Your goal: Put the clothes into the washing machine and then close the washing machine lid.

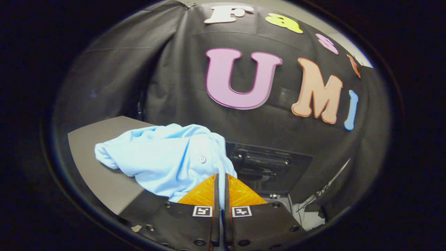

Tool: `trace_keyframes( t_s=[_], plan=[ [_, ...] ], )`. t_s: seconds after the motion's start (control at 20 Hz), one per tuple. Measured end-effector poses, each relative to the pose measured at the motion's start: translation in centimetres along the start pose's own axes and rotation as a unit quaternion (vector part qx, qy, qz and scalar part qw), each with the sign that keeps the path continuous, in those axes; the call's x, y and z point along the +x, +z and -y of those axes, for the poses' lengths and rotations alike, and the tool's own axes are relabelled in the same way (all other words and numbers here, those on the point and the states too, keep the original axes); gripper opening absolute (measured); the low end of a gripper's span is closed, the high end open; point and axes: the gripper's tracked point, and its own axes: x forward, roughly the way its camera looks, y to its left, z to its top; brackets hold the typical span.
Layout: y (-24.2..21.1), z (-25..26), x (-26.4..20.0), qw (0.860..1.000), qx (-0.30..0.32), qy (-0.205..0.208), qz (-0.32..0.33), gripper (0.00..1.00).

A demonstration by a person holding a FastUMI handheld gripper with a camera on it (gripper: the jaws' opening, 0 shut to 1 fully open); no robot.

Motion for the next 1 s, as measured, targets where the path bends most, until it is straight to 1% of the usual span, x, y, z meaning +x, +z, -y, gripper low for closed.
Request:
trace_keyframes(
  t_s=[0.15, 0.35, 0.45, 0.55, 0.65, 0.8, 0.85, 1.0],
  plan=[
    [-2.3, 2.6, 1.4, 0.999, 0.005, -0.029, -0.015, 0.06],
    [-4.5, 3.7, 3.0, 0.999, 0.013, -0.037, -0.026, 0.06],
    [-6.0, 3.7, 3.9, 0.998, 0.013, -0.037, -0.044, 0.06],
    [-7.1, 4.7, 5.3, 0.997, 0.005, -0.051, -0.062, 0.06],
    [-9.6, 5.1, 6.0, 0.995, -0.001, -0.062, -0.078, 0.07],
    [-9.4, 6.6, 5.8, 0.995, 0.002, -0.08, -0.061, 0.12],
    [-9.1, 6.7, 5.6, 0.995, 0.007, -0.08, -0.057, 0.13],
    [-8.7, 7.0, 4.9, 0.995, 0.013, -0.079, -0.052, 0.13]
  ],
)
